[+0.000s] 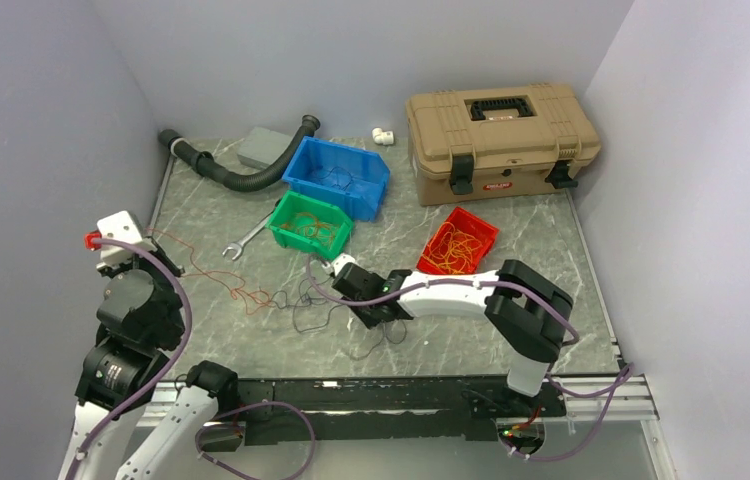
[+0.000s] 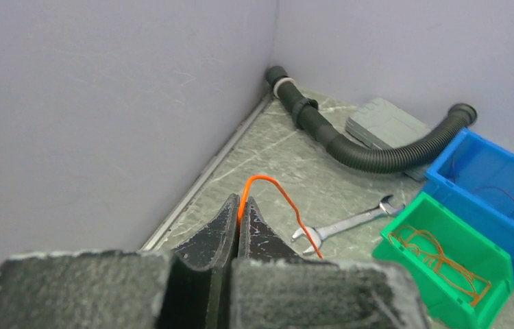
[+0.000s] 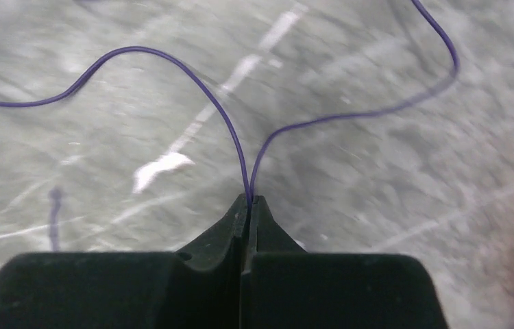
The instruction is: Untangle the cables
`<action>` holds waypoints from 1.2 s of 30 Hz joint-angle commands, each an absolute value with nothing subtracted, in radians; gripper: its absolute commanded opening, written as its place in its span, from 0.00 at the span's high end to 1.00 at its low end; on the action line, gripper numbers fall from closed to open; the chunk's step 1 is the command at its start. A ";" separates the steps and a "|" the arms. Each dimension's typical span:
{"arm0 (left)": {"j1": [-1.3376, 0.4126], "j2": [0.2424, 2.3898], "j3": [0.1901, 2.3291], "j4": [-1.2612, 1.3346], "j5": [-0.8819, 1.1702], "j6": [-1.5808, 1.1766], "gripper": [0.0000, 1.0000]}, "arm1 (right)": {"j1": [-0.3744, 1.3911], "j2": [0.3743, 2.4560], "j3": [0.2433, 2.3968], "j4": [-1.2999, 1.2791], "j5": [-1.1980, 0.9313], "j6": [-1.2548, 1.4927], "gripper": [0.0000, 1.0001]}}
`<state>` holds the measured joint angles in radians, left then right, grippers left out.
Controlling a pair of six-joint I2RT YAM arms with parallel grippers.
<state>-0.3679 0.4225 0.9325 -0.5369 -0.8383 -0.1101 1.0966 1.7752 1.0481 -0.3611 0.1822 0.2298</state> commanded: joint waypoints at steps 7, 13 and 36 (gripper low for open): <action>-0.366 0.406 0.972 -0.492 -1.220 -0.160 1.00 | 0.865 1.445 0.915 -0.586 0.557 0.663 1.00; -0.367 0.382 0.961 -0.478 -1.312 -0.184 1.00 | 0.636 1.032 0.761 -0.587 0.560 0.830 1.00; -0.366 0.620 0.866 -0.519 0.158 -0.171 0.42 | 0.578 0.964 1.132 -0.420 -0.057 0.473 1.00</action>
<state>-0.3672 0.6392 0.9035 -0.5587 -0.1089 -0.1467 0.5732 0.9318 0.9821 -0.4580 0.1024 0.5594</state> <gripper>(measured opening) 0.468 0.011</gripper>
